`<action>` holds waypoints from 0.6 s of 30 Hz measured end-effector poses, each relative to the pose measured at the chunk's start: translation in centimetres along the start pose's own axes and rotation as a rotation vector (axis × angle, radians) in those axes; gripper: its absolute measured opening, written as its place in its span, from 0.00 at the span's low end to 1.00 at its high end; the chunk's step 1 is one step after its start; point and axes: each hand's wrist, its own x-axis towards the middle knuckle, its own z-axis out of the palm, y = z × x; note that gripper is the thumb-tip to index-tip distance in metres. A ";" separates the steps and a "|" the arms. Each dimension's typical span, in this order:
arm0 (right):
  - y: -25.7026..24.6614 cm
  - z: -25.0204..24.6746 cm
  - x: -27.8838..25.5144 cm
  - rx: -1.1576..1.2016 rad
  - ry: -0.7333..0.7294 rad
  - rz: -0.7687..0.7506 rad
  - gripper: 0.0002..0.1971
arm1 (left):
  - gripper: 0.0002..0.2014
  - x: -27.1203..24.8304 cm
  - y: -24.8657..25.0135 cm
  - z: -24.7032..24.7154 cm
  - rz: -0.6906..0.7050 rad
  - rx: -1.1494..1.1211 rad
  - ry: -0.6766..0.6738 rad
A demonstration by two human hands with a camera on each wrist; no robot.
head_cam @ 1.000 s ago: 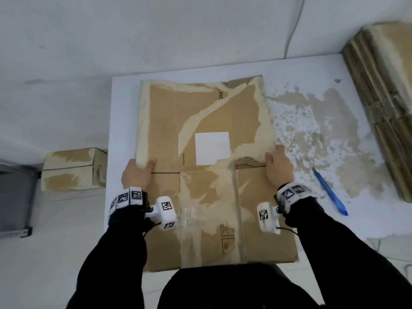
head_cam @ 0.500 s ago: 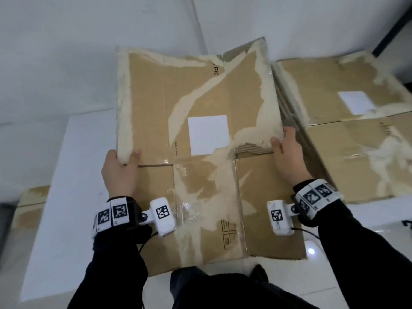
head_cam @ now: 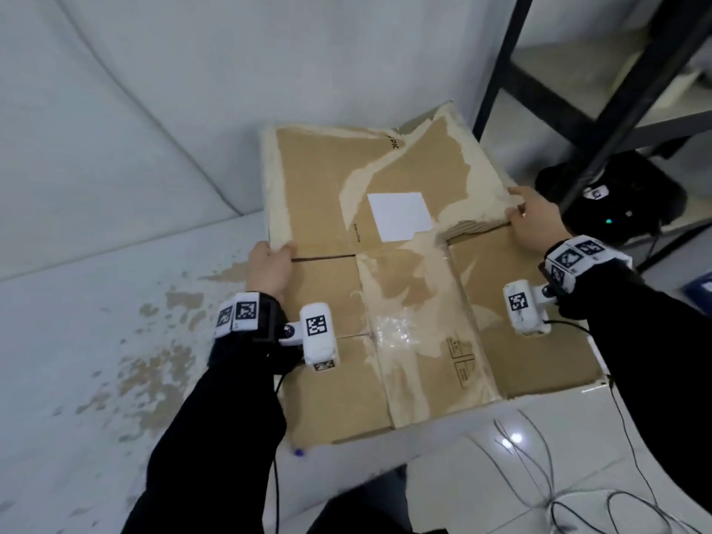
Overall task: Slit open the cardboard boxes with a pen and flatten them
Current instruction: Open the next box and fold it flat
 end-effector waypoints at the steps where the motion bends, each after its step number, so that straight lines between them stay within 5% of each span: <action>1: 0.8 -0.1 1.4 0.009 0.014 -0.002 0.21 | 0.13 0.7 0.4 1.8 -0.011 0.006 0.001; 11: 6.3 2.0 7.9 -0.201 -0.098 0.064 0.30 | 0.23 1.9 -0.2 13.5 -0.105 0.290 -0.007; 15: 6.8 5.1 5.0 -0.265 -0.381 0.043 0.37 | 0.34 1.9 -1.5 16.1 0.007 0.257 -0.045; 18: 8.1 5.8 1.9 -0.271 -0.475 0.033 0.38 | 0.34 2.1 -2.6 15.7 0.040 0.330 -0.110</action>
